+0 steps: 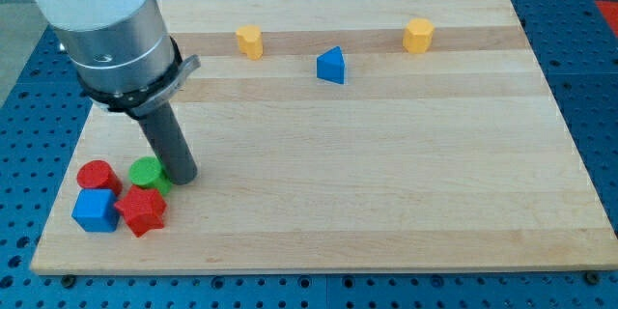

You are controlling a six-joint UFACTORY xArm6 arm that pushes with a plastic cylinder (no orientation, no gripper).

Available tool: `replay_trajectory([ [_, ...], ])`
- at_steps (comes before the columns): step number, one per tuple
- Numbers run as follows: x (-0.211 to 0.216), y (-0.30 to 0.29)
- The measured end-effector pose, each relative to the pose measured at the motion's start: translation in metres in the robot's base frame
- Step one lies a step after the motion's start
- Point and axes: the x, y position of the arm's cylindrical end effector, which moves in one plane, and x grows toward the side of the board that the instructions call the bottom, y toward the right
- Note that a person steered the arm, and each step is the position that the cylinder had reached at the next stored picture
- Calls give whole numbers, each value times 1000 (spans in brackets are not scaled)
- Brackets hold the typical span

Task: Move the triangle to the center of the board

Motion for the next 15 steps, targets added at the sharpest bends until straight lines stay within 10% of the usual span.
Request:
replay_trajectory([
  [3, -61, 2],
  [7, -142, 291],
  [15, -191, 214],
])
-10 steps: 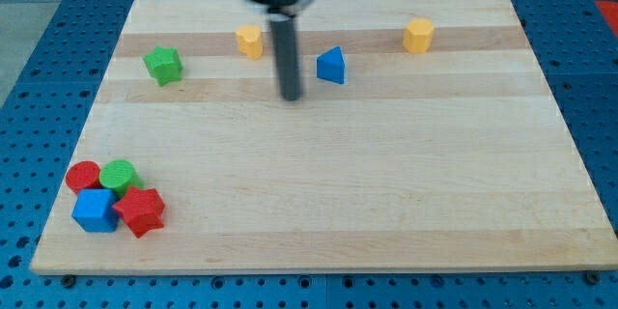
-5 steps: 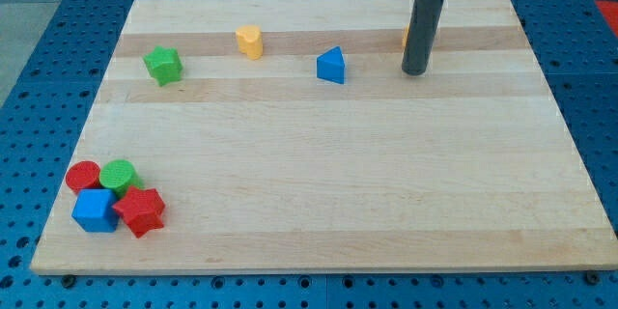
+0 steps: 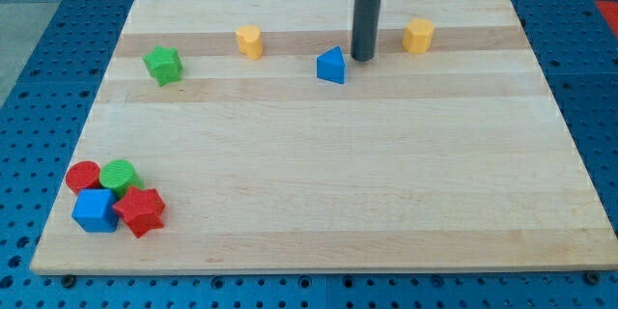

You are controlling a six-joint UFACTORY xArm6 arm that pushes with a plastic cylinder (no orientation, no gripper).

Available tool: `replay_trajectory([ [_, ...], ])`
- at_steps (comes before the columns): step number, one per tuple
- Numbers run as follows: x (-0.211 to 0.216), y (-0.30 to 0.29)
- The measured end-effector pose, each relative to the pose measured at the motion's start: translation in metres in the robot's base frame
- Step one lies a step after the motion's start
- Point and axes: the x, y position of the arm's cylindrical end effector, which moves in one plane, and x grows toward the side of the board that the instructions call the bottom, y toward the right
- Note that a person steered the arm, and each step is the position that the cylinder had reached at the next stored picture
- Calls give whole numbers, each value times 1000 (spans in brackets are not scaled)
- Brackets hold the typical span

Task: Move the triangle to the center of the board

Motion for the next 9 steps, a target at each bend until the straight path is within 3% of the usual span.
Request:
replay_trajectory([
  [3, 55, -11],
  [4, 51, -17],
  [6, 5, -33],
  [9, 0, -85],
])
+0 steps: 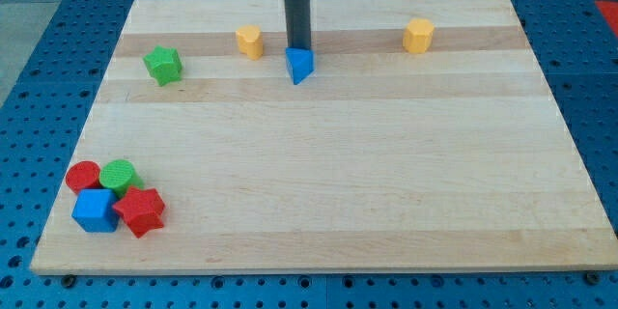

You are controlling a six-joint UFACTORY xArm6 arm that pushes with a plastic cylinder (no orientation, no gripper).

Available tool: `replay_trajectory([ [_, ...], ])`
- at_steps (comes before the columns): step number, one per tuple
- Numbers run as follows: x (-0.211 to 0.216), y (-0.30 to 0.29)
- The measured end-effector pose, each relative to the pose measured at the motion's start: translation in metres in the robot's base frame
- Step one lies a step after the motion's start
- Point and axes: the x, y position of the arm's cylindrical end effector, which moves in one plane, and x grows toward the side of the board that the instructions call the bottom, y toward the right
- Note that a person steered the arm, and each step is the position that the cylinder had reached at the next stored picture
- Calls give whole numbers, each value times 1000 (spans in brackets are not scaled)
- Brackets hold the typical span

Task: Move the triangle to the center of the board

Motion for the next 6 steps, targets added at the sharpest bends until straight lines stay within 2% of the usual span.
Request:
replay_trajectory([
  [2, 36, 0],
  [3, 14, 0],
  [4, -41, 14],
  [5, -87, 86],
  [6, -106, 178],
])
